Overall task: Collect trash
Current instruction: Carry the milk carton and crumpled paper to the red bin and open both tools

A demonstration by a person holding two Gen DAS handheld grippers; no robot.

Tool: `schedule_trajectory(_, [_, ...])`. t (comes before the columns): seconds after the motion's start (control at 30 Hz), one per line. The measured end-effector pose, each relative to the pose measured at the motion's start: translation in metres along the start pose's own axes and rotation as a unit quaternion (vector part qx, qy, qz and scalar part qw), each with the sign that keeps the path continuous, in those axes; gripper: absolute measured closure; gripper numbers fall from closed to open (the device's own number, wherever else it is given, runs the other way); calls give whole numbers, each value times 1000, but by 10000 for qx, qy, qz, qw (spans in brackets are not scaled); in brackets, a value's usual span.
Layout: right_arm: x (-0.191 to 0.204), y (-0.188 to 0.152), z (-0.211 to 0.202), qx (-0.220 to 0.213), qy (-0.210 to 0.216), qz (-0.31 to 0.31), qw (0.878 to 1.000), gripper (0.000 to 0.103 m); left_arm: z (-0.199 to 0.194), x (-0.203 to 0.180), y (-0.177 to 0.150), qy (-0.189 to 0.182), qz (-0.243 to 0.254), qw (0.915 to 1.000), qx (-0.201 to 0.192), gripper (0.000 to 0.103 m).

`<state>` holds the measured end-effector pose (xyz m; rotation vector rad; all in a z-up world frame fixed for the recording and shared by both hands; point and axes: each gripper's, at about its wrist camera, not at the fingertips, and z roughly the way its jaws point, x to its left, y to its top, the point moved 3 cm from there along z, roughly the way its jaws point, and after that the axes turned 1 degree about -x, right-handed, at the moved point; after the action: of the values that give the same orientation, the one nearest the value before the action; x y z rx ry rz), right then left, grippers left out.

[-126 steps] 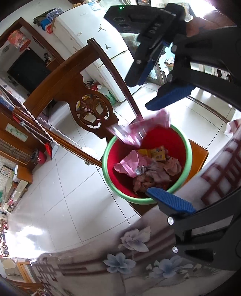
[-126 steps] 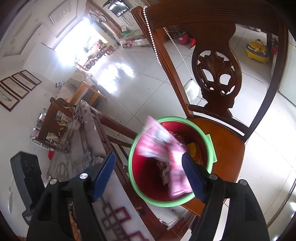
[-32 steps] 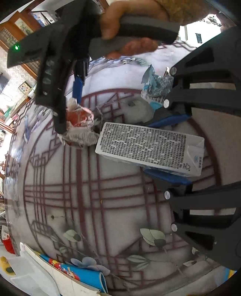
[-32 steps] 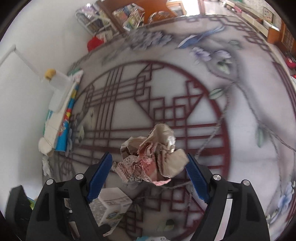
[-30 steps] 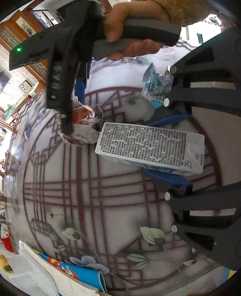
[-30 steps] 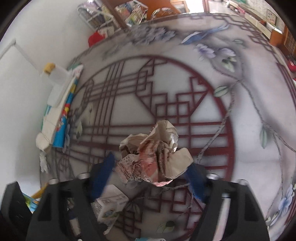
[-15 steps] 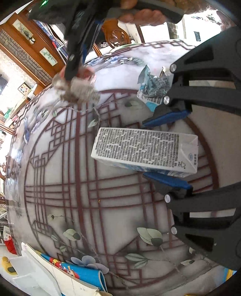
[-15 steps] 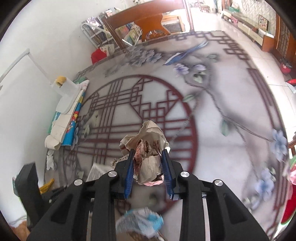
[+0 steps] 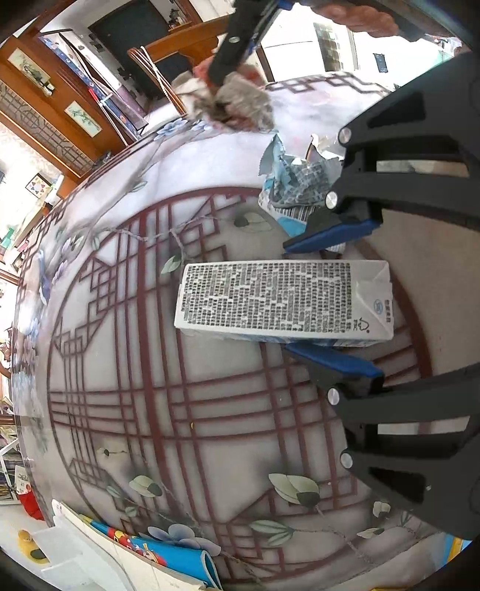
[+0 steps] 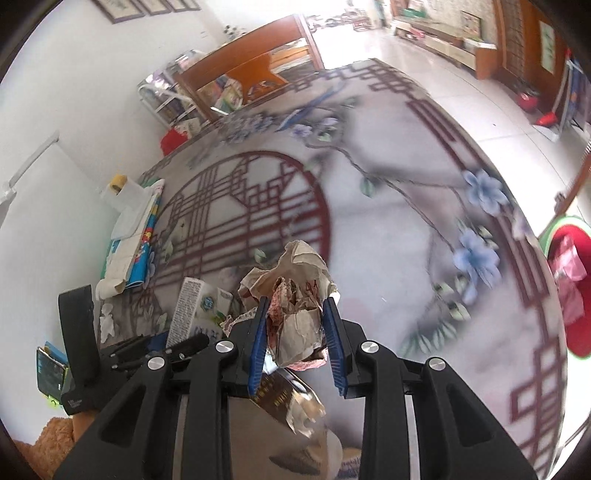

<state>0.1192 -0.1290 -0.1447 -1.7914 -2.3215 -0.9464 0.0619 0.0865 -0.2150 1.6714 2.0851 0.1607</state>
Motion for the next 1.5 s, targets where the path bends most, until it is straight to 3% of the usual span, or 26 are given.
schedule_trajectory(0.57, [-50,-42,-30,-90,-305,642,9974,74,7,-14,-6,20,46,10000,16,56])
schedule_trajectory(0.8, [-55,-47,-35,-127,-314,737,9967,73,-12,-16,-2,26,13,9994,-350,65])
schedule_trajectory(1.2, [-57,-45,-43,-247,-278,742,9965,73,-63,-49,21,-356,153,9933,-1086,65])
schedule_trajectory(1.5, [-63,-40,-66,-551,-316,785,9949,73,-80,-93,31,-718,515,9878,-1285,65])
